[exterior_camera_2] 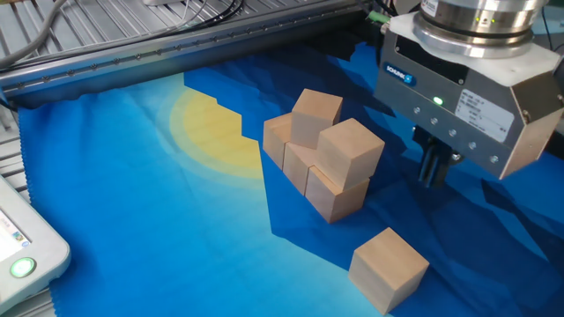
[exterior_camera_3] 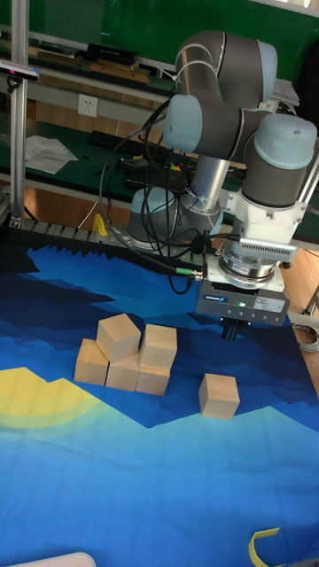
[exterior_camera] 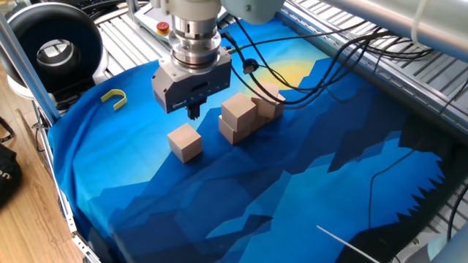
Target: Stack the blocks into a pyramid shape
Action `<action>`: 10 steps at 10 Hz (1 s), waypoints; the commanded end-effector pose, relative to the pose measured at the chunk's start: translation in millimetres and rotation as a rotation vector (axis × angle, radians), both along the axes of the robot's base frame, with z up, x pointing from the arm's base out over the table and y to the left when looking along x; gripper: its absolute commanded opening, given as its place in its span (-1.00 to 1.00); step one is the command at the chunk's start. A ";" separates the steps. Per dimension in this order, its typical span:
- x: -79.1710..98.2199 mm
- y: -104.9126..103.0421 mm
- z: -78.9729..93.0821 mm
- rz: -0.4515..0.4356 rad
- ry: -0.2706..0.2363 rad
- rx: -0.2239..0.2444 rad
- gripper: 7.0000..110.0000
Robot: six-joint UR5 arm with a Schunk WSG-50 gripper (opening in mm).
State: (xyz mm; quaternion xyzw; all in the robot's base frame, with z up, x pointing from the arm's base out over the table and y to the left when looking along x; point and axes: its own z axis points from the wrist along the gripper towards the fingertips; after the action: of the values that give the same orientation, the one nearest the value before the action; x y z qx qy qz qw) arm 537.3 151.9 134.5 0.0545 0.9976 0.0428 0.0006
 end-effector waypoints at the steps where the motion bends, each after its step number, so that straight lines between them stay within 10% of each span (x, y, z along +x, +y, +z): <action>1: 17.8 0.2 1.5 -0.060 -0.068 0.010 -1.00; 4: 17.8 -3.6 1.1 -0.054 -0.069 -0.006 -1.00; 7: -44.8 9.3 -2.4 -0.055 -0.005 0.042 -1.00; 10: -54.6 7.5 -5.6 -0.063 -0.002 0.050 -1.00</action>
State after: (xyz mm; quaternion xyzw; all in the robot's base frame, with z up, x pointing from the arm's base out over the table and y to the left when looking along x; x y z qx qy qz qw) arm 498.3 156.0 130.2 0.0800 0.9952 0.0554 0.0074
